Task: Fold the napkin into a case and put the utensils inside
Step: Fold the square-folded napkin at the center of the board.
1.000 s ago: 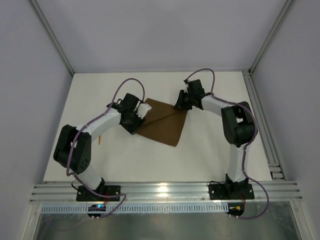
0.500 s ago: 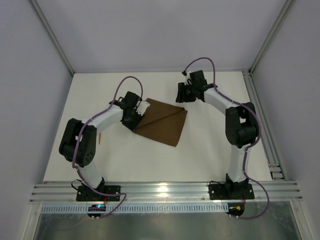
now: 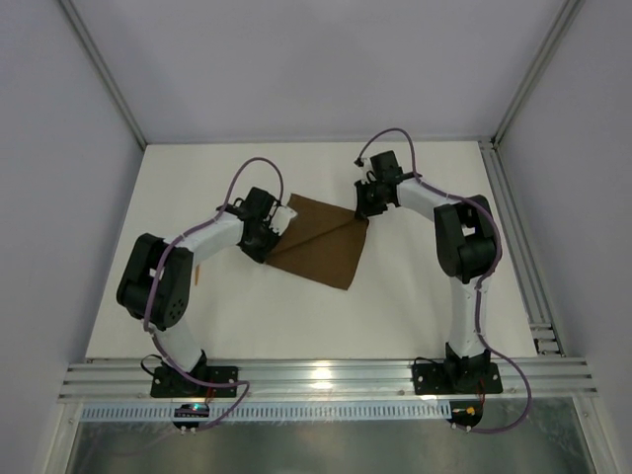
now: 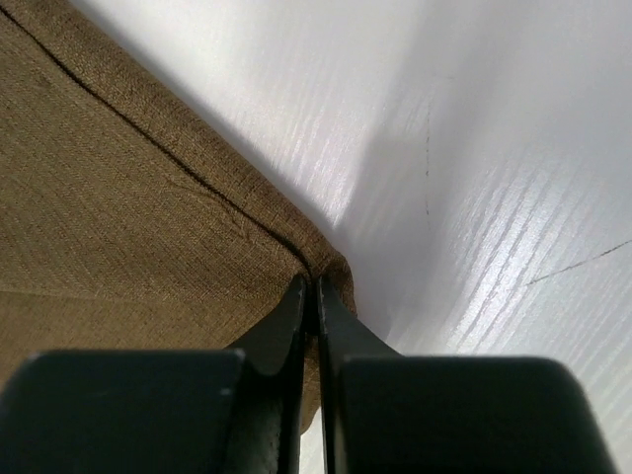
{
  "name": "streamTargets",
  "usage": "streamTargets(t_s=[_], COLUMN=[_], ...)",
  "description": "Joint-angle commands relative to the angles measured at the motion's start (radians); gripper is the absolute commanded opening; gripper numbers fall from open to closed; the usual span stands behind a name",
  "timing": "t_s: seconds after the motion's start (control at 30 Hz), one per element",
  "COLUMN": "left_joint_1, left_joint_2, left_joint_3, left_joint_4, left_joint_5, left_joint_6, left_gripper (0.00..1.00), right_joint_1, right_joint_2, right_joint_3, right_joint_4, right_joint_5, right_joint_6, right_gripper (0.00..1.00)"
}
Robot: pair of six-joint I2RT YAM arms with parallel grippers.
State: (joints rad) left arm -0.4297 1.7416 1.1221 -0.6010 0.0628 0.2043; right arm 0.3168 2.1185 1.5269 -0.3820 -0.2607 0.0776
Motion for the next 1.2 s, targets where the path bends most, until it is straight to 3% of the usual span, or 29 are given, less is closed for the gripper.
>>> streamTargets(t_s=[0.0,0.27,0.5,0.6,0.63,0.7,0.8,0.97,1.17], left_joint_1=[0.006,0.006,0.006,0.006,0.006,0.008,0.008,0.011,0.016], left_joint_2=[-0.033,-0.067,-0.068,-0.129,-0.145,-0.174,-0.183,-0.105,0.036], left_joint_3=[-0.019,-0.039,-0.01,0.036,0.051,0.105,0.146,0.153,0.151], left_joint_4=[0.03,-0.039,-0.1,-0.176,-0.222,-0.272,-0.299,-0.146,-0.06], left_joint_5=[0.046,0.114,0.14,0.147,0.157,0.161,0.134,0.02,0.025], left_joint_6=[0.041,0.089,0.116,0.144,0.15,0.165,0.161,0.075,0.027], left_gripper=[0.0,0.0,0.0,0.11,0.22,0.33,0.37,0.17,0.21], right_joint_1=[-0.002,-0.012,-0.013,-0.012,-0.012,-0.012,-0.01,0.037,0.24], right_joint_2=[-0.049,-0.112,-0.112,-0.138,-0.155,-0.212,-0.317,-0.471,-0.595], right_joint_3=[-0.031,-0.106,-0.07,-0.037,-0.034,-0.037,-0.083,-0.236,-0.468], right_joint_4=[0.022,0.042,0.002,-0.024,-0.027,-0.024,0.0,0.023,0.032], right_joint_5=[0.006,-0.005,0.014,0.046,0.058,0.116,0.199,0.256,0.2], right_joint_6=[-0.009,0.004,-0.021,-0.036,-0.039,-0.036,-0.021,0.002,0.091], right_gripper=[0.04,0.07,0.37,0.44,0.47,0.5,0.5,0.5,0.38])
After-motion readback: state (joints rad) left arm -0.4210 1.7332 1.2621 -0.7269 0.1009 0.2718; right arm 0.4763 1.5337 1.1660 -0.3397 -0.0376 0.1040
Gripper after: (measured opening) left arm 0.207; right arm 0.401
